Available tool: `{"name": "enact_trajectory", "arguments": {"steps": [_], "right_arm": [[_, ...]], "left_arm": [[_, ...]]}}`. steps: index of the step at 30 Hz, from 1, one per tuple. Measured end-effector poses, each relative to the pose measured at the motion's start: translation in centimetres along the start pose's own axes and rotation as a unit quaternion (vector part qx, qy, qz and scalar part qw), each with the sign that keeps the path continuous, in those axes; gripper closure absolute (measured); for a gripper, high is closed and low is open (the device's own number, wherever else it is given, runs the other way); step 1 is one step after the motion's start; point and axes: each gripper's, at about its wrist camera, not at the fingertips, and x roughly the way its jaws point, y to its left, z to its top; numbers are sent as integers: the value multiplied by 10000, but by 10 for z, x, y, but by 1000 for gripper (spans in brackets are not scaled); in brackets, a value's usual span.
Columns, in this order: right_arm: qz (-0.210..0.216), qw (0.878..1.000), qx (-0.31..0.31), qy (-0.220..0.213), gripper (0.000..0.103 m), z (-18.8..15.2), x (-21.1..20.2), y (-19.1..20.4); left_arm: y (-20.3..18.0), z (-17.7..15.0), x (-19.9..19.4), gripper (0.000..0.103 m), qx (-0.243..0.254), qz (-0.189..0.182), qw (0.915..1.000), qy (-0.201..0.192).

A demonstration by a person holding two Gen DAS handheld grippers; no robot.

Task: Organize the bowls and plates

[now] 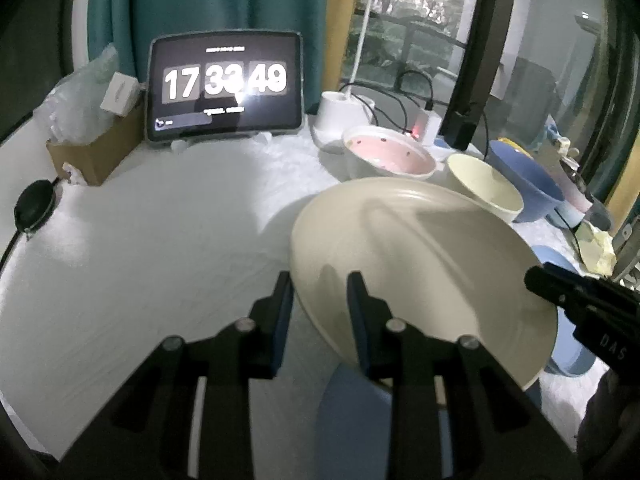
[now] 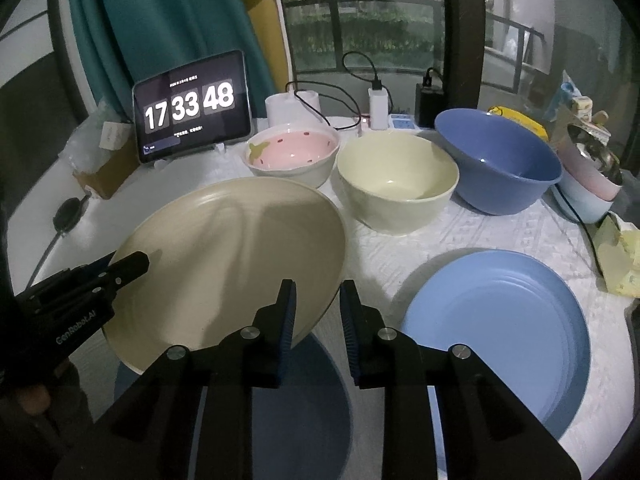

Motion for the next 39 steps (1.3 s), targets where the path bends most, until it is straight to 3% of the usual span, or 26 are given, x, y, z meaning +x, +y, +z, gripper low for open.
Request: {"name": "enact_trajectory", "arguments": {"steps": [19, 39], "right_arm": [[-18, 9995, 157, -271, 79, -17, -39, -16], [-188, 9976, 483, -451, 79, -36, -65, -64]], "left_arm": [[-28, -8, -29, 74, 248, -39, 9996, -147], [-82, -19, -33, 74, 642, -199, 9977, -70]]}}
